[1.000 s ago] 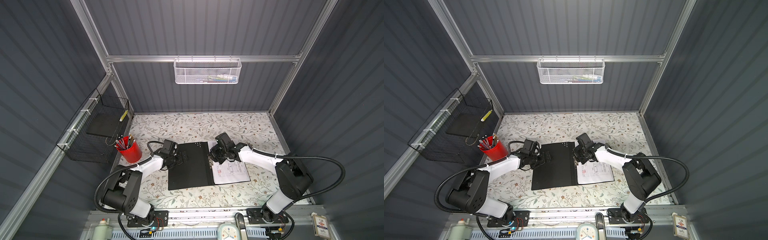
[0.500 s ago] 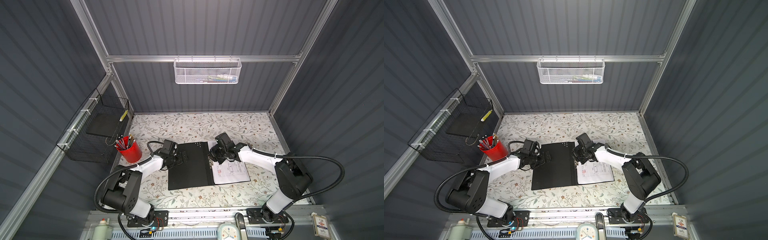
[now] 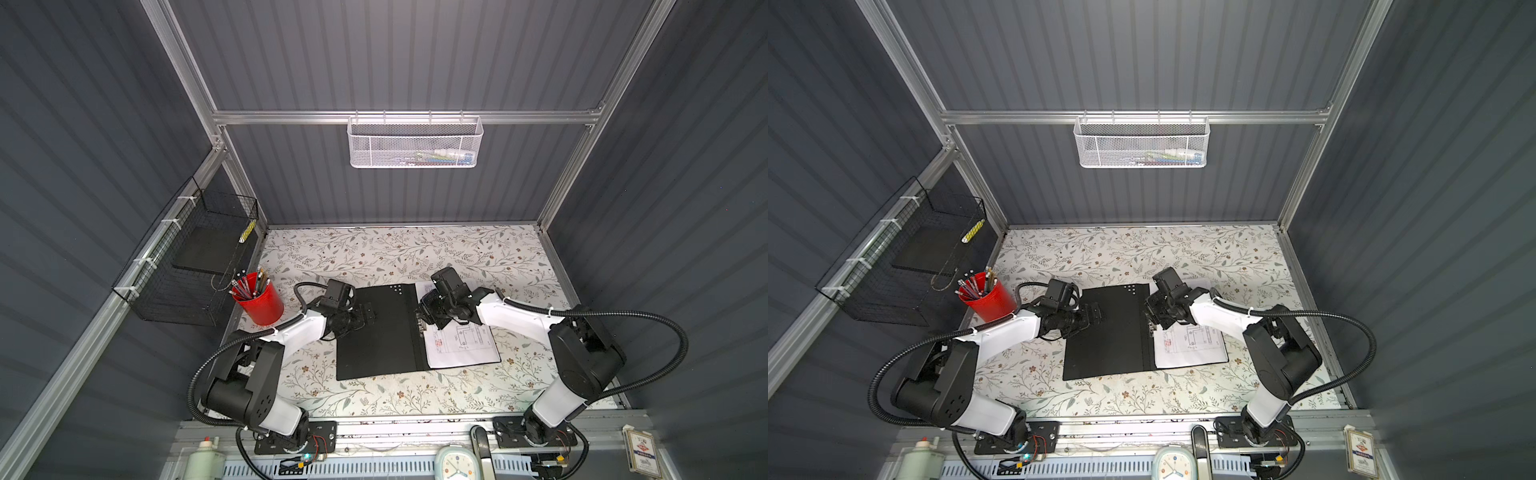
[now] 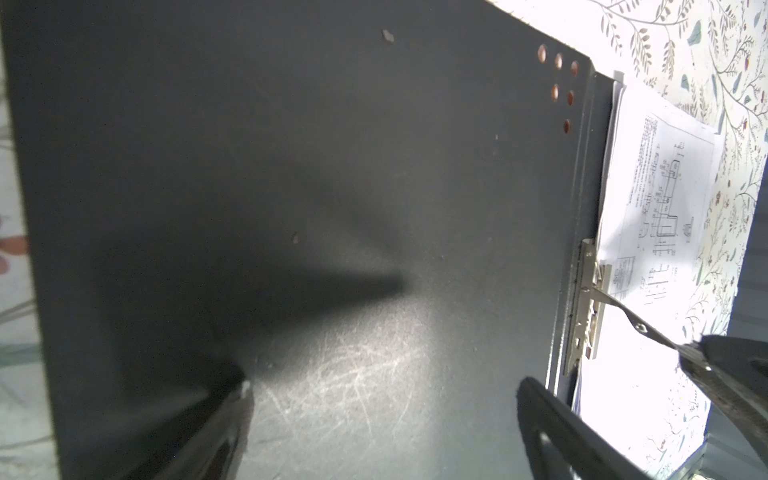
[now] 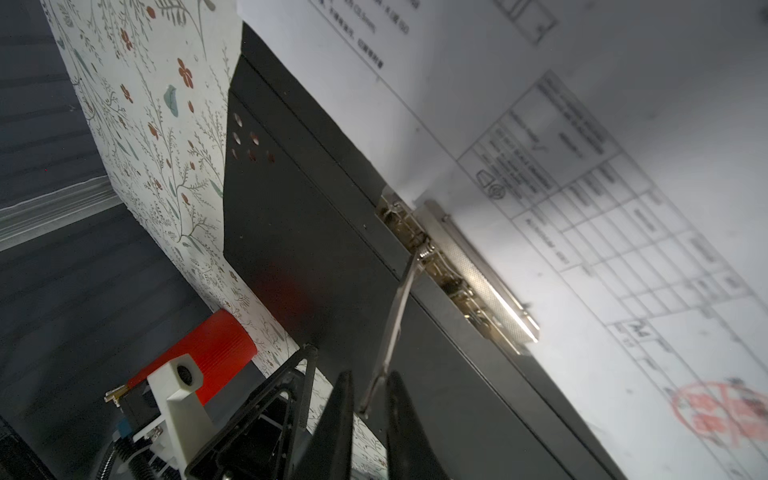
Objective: Put the files into the folder
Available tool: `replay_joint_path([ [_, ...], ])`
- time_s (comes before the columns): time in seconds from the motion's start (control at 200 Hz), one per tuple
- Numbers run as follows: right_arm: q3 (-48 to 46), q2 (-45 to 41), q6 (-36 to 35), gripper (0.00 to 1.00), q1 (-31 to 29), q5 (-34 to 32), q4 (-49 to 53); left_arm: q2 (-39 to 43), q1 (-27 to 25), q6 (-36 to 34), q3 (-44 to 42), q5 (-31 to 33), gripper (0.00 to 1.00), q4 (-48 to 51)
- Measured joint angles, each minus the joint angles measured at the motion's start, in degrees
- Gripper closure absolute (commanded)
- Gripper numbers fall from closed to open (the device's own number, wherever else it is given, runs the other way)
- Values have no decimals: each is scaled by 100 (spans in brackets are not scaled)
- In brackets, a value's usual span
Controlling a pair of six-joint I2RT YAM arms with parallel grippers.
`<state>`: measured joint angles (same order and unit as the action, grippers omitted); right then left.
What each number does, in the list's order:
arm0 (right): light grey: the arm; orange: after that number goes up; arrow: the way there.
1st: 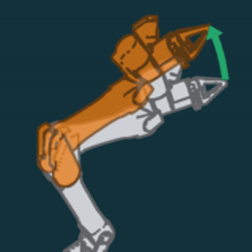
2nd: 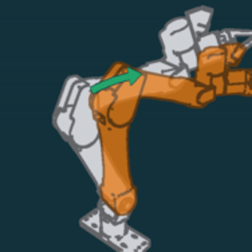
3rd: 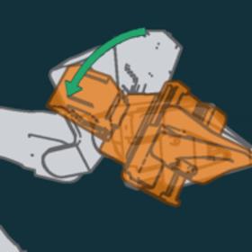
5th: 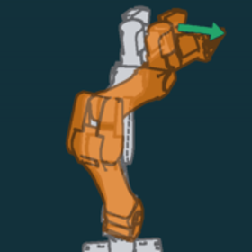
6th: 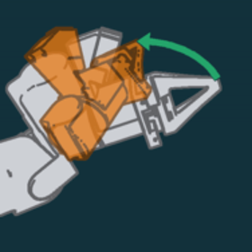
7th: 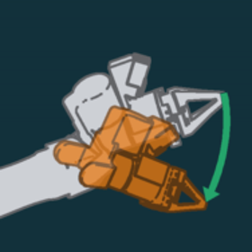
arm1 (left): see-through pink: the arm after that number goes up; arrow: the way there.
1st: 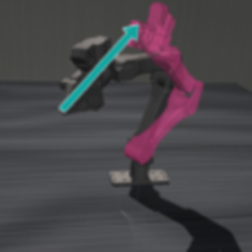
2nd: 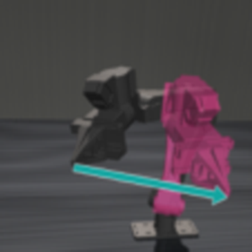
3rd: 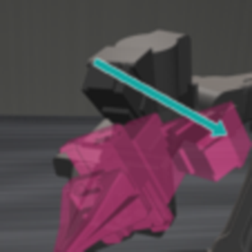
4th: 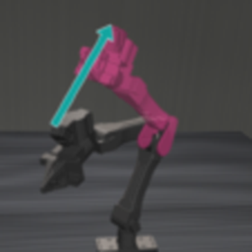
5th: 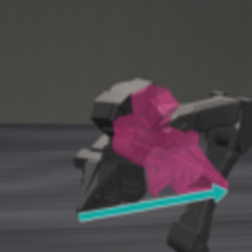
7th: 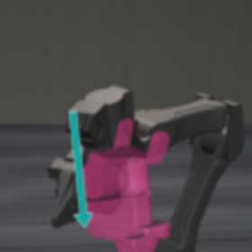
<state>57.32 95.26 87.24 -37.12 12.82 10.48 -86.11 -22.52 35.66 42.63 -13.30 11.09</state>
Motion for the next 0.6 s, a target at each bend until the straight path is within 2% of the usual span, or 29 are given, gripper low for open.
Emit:
replay_joint_path([
  [0.6, -203, -11, 103, 82, 33, 66, -142, 0, 0, 7, 0, 0, 0, 0],
])
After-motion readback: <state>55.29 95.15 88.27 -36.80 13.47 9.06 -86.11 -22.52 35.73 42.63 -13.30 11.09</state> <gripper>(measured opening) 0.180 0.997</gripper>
